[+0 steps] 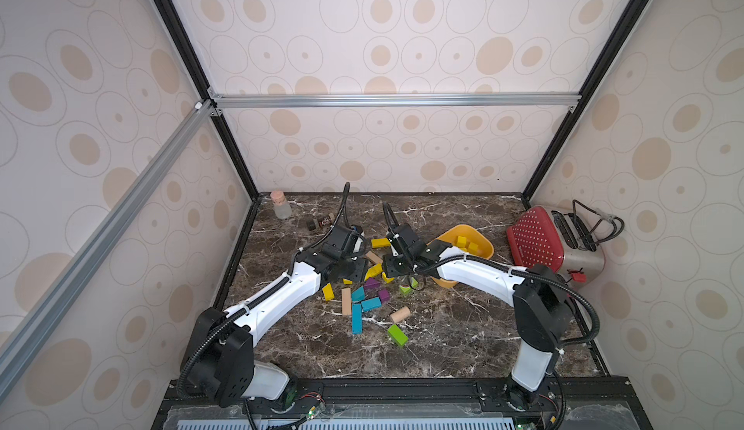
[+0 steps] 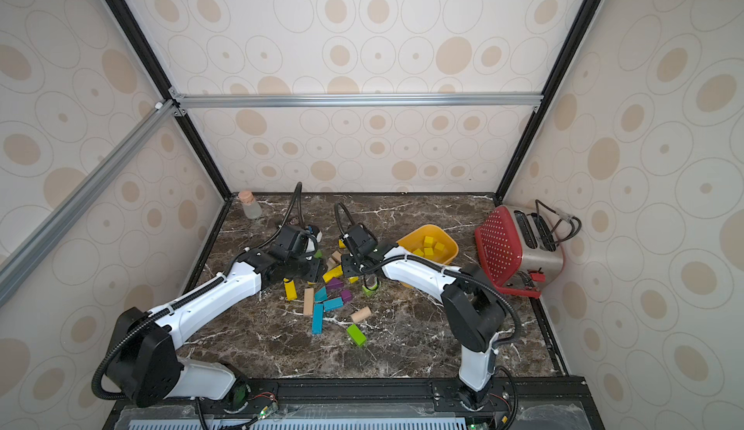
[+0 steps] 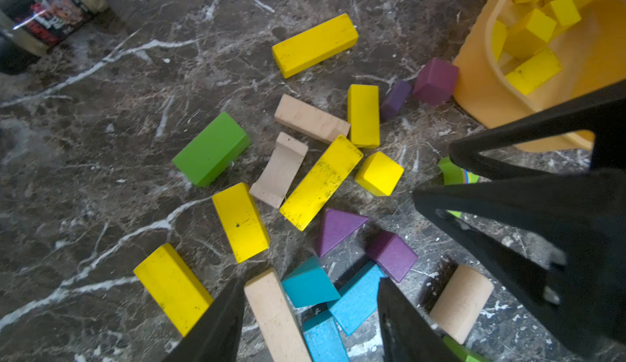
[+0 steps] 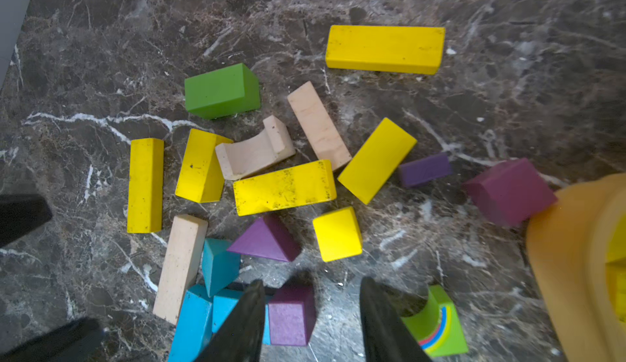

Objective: Pick out the yellow building blocks
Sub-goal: Pick up the building block from the center of the board.

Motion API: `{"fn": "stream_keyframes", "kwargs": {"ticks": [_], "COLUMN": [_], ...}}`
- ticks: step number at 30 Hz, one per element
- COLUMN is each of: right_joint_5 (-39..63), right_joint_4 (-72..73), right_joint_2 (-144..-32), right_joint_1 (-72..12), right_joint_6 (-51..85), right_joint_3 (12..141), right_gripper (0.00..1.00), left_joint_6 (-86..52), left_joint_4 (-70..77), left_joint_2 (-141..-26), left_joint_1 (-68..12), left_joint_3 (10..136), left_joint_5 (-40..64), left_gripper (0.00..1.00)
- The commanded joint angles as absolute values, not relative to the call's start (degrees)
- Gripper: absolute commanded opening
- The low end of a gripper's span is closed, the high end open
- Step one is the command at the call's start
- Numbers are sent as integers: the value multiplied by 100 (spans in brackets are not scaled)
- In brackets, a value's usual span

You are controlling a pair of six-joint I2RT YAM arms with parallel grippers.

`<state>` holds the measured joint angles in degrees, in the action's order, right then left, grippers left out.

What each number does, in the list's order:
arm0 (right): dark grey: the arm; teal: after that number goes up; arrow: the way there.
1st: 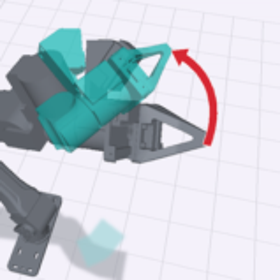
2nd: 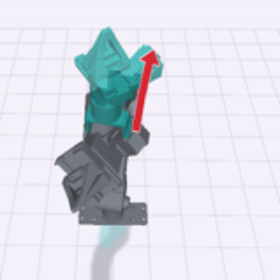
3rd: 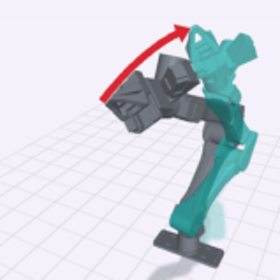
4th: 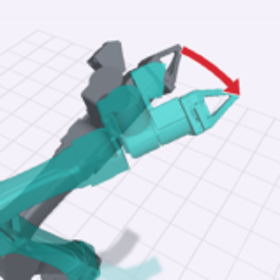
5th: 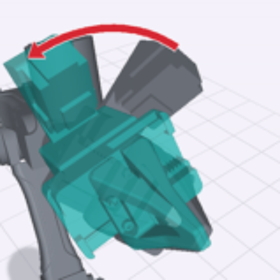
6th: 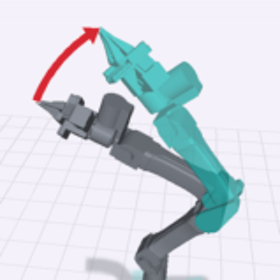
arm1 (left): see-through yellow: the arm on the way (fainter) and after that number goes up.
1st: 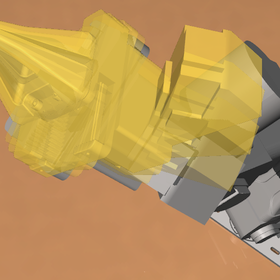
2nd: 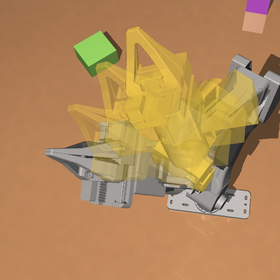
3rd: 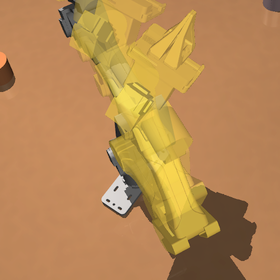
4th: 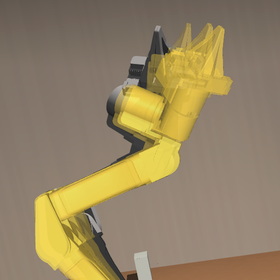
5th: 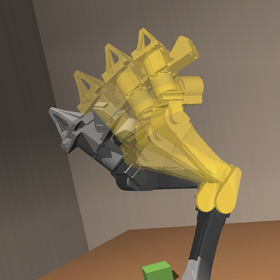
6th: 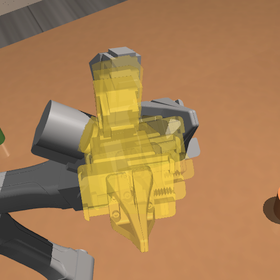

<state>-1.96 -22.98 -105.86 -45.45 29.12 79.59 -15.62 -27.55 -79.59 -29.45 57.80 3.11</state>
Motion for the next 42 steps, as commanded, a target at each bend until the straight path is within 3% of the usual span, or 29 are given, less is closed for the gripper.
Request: {"fn": "stream_keyframes", "kwargs": {"ticks": [1,10,19,30,42], "right_joint_5": [-35,61,-657,-734,10], "right_joint_4": [-2547,-2854,-3441,-3538,-3065], "right_joint_2": [-10910,-11381,-11224,-11214,-11452], "right_joint_1": [-4663,-4693,-4693,-4632,-4324], "right_joint_6": [2987,2963,2566,2793,3250], "right_joint_3": [8316,8604,8473,8271,8270], "right_gripper": [47,47,47,48,49], "left_joint_6": [-1485,-1900,-2460,-2438,-2329], "left_joint_4": [-2873,-2704,-2234,-2114,-1837], "left_joint_2": [-7730,-7459,-7287,-7644,-8014], "left_joint_1": [-2857,-2821,-2804,-2805,-2815], "left_joint_3": [5612,4902,4236,4461,4934], "left_joint_5": [195,146,140,334,593], "left_gripper": [62,62,64,63,63]}}
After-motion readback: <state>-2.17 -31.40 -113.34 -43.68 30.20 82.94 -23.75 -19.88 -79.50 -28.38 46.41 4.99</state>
